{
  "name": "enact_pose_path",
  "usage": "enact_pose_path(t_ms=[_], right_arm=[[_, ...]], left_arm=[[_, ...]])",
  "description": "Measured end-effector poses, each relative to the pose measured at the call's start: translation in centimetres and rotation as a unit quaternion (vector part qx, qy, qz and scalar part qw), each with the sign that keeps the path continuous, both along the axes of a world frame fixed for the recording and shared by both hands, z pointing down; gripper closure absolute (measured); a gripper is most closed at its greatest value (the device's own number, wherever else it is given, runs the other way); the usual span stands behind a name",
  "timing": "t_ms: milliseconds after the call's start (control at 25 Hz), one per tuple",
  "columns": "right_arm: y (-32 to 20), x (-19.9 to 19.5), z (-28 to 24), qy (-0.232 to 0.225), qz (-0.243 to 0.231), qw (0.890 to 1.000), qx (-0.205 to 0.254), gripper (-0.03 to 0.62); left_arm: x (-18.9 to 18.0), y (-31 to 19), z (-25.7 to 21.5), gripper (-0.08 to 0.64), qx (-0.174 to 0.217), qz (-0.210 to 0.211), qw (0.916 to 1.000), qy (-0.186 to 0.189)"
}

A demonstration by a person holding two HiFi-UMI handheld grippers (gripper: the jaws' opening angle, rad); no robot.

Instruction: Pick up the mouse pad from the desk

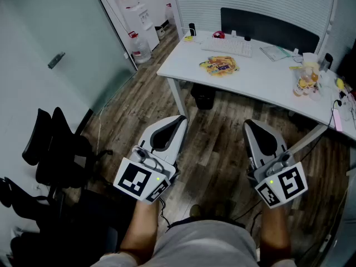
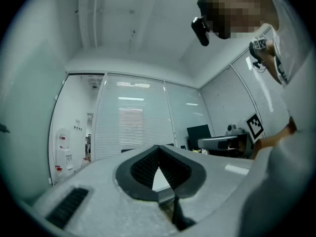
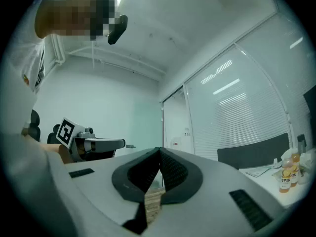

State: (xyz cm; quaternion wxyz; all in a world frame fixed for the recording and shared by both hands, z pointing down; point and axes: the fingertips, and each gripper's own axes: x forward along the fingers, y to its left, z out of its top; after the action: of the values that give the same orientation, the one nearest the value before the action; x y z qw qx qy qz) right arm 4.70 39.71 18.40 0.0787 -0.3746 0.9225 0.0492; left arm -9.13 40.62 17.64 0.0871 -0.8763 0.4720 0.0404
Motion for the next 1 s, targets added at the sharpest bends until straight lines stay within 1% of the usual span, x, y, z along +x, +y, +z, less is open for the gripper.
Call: enact_pose_path(t_ms=[320,600,1000], right_arm=[[-0.3,0.5,0.1,0.001,0.0,1.0,0.001,0.581],[-1.4,1.4,0.5,-0.006,-0.004,1.0,-0.011,0.58],[-3.9,4.8,1.4,-0.004,-0.015,1.0,-0.021,0.58]], left_arm=[[0.4,-0.2,0.2,0.545,-0.002,-0.003,1.0,-0.001],[0.8,-1.2,0.9,0.545,-0.012,-0.011,0.9999,-0.001],[3.1,-3.2,1.6,0.545,-0.017,-0.032,0.9993,-0.003]])
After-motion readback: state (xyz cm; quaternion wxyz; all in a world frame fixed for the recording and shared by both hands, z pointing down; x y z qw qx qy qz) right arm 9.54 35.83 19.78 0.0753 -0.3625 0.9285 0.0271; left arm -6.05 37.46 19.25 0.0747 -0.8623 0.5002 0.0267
